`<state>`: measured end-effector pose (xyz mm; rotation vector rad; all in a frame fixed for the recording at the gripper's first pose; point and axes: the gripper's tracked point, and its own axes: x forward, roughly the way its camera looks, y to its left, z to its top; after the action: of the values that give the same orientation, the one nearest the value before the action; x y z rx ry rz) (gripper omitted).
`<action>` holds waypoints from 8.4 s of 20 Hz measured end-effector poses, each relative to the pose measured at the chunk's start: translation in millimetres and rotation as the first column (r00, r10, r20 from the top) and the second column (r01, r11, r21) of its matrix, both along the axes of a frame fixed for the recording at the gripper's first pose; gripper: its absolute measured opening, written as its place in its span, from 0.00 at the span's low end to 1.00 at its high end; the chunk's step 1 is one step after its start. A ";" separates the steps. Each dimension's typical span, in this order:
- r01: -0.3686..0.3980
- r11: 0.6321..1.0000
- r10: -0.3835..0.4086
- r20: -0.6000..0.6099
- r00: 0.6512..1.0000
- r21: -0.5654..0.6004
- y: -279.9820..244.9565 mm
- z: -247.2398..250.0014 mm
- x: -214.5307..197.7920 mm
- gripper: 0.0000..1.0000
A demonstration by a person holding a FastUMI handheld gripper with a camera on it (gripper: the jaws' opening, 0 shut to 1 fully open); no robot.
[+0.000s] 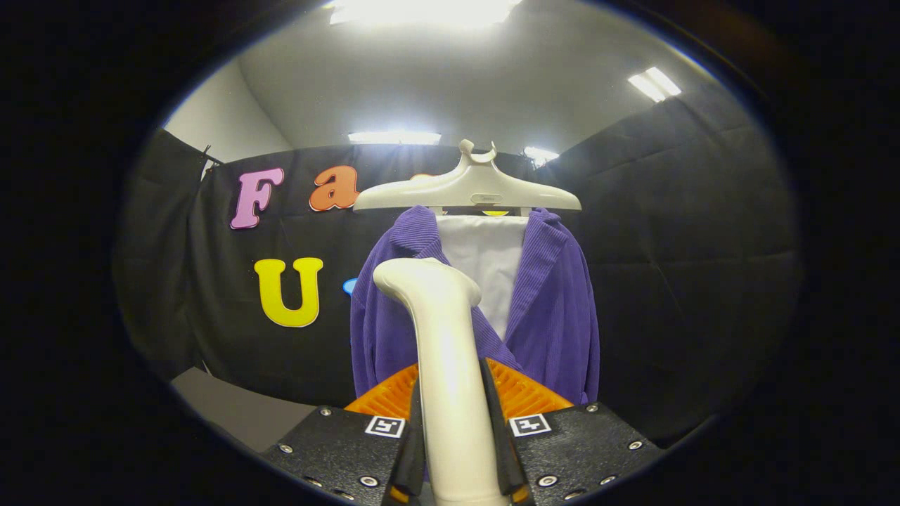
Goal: Iron the clothes twice with a garment steamer, once on the left side and once on the right side.
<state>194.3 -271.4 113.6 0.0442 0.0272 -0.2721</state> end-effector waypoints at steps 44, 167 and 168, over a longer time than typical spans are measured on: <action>0.119 0.991 -0.099 -0.272 0.957 0.060 -8.9 -214.8 -29.6 0.40; 0.213 0.960 -0.128 -0.395 0.910 0.180 -189.2 -269.3 -65.2 0.40; 0.213 0.960 -0.125 -0.404 0.906 0.181 -187.5 -272.9 -66.4 0.40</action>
<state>127.9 -458.9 -159.3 0.2150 0.4538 -0.4495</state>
